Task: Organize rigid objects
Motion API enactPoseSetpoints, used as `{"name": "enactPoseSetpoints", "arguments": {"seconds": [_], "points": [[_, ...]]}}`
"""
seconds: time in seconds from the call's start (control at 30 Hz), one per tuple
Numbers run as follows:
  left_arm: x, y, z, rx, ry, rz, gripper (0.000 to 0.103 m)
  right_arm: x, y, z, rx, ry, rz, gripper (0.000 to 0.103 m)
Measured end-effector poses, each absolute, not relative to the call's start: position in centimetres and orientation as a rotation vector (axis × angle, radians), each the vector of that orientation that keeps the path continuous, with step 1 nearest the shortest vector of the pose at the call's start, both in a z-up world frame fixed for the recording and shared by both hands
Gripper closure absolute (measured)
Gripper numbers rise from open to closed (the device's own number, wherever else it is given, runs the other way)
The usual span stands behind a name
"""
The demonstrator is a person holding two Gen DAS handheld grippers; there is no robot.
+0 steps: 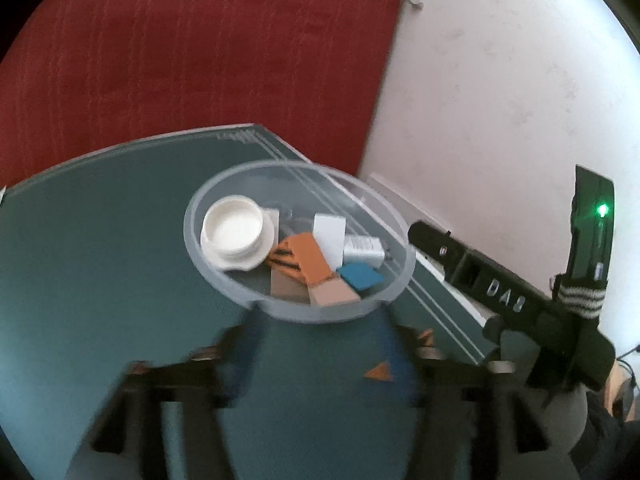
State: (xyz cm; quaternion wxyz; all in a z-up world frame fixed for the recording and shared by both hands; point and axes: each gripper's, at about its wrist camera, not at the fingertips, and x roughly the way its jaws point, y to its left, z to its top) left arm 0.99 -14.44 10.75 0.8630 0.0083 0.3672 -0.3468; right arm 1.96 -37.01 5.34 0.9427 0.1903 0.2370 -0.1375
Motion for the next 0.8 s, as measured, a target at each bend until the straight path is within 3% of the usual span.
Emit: {"name": "enactPoseSetpoints", "arguments": {"seconds": [0.63,0.8], "points": [[-3.2,-19.2,9.5,0.17,0.783,-0.892,0.028,0.5,-40.2,5.7,0.472,0.434,-0.334,0.002],[-3.1,-20.7,8.1,0.219,0.811,-0.917,0.039,0.5,-40.1,5.8,0.461,0.43,-0.326,0.002]]}}
